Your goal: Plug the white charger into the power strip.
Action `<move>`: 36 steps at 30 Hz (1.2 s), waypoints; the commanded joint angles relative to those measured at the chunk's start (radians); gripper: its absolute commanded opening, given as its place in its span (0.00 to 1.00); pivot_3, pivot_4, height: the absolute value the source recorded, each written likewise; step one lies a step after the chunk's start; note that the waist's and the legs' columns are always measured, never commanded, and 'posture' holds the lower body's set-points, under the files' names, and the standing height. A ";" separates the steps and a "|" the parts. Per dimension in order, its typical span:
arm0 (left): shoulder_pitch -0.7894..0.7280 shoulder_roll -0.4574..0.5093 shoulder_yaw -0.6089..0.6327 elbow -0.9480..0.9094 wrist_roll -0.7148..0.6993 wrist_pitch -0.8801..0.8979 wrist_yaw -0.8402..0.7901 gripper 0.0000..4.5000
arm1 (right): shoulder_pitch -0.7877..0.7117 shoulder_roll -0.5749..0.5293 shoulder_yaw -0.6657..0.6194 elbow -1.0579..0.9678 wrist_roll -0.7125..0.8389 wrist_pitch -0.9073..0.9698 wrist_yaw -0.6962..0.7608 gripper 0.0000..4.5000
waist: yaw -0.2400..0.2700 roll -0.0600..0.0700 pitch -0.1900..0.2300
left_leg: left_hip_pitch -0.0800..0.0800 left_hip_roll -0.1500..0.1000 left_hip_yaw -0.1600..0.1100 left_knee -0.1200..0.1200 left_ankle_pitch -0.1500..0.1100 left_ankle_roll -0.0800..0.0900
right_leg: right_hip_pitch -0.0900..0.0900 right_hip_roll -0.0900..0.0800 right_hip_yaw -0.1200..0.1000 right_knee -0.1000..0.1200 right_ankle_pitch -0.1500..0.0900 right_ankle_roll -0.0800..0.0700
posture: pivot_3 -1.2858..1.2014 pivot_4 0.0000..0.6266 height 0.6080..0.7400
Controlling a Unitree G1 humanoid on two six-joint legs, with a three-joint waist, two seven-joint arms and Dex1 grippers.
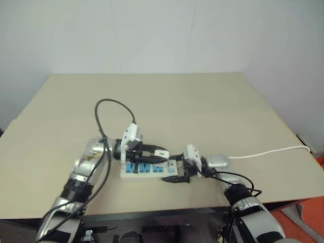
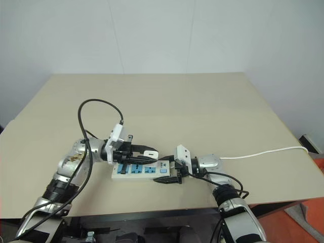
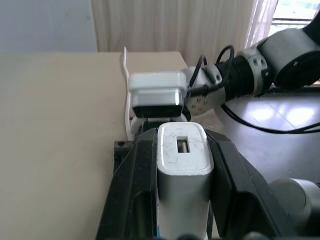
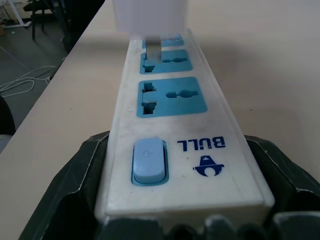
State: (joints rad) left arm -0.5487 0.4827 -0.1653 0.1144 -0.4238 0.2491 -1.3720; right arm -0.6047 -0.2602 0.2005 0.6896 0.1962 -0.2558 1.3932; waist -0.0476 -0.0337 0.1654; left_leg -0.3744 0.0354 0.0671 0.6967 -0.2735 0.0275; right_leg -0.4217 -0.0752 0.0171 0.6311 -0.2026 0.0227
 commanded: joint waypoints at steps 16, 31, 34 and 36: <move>0.040 -0.016 -0.029 0.090 0.093 -0.160 -0.009 0.23 | -0.002 0.018 0.001 0.015 -0.021 0.013 -0.006 0.76 | 0.000 0.000 0.000 | 0.001 0.000 0.000 0.000 0.000 0.000 | 0.000 0.000 0.000 0.000 0.000 0.000 | 0.52 0.24 1.00; 0.094 -0.006 -0.009 0.192 0.122 -0.225 0.046 0.23 | -0.007 0.019 -0.001 0.024 -0.026 0.015 -0.001 0.76 | 0.001 0.000 -0.008 | 0.004 0.000 0.000 -0.002 0.000 0.000 | 0.003 -0.001 0.000 0.000 0.000 -0.001 | 0.52 0.24 1.00; 0.100 0.000 -0.010 0.206 0.121 -0.233 0.036 0.23 | -0.011 0.020 -0.001 0.027 -0.027 0.016 -0.001 0.76 | 0.001 0.000 -0.010 | 0.004 0.000 0.000 -0.002 0.000 0.000 | 0.003 0.000 0.000 0.000 0.000 -0.001 | 0.52 0.24 1.00; 0.105 0.007 -0.013 0.220 0.126 -0.246 0.026 0.23 | -0.012 0.019 -0.001 0.028 -0.027 0.016 0.000 0.76 | 0.001 0.000 -0.010 | 0.005 0.001 0.000 -0.002 0.000 0.000 | 0.003 0.000 0.000 0.000 0.000 -0.001 | 0.52 0.24 1.00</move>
State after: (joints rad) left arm -0.4710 0.4564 -0.1773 0.2616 -0.3555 -0.0001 -1.3635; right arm -0.6114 -0.2531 0.1891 0.7157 0.1689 -0.2513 1.3811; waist -0.0468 -0.0340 0.1553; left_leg -0.3696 0.0360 0.0670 0.6946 -0.2735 0.0275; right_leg -0.4186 -0.0755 0.0173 0.6311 -0.2031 0.0217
